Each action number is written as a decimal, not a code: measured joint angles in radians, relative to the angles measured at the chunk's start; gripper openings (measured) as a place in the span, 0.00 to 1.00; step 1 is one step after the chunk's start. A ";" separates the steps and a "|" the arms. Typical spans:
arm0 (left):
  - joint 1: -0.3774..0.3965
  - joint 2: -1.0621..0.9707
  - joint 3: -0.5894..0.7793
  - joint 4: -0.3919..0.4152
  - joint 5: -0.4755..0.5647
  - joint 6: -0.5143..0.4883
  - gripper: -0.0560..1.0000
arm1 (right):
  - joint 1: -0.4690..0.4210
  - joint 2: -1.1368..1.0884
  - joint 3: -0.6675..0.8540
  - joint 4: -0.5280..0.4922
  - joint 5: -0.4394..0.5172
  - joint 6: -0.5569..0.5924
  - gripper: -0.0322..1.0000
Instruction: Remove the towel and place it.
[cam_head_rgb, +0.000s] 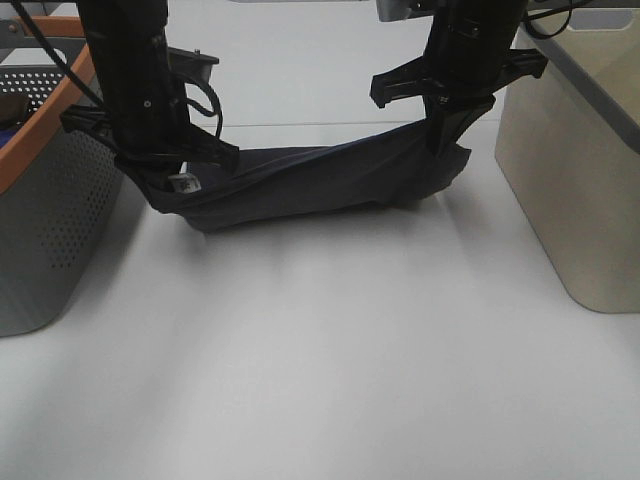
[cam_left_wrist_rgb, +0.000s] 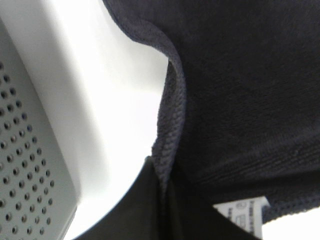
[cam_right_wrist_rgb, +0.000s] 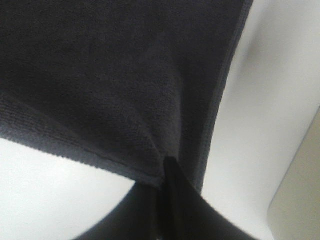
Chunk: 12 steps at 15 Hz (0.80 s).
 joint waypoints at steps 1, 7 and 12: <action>-0.003 0.000 0.015 0.019 0.000 -0.003 0.05 | 0.000 0.000 0.012 0.028 0.001 -0.005 0.03; -0.003 -0.008 0.167 -0.045 0.002 -0.018 0.05 | 0.001 0.000 0.260 0.124 -0.004 -0.026 0.03; -0.003 -0.008 0.251 -0.104 0.001 -0.015 0.05 | 0.001 0.000 0.368 0.166 -0.053 -0.027 0.04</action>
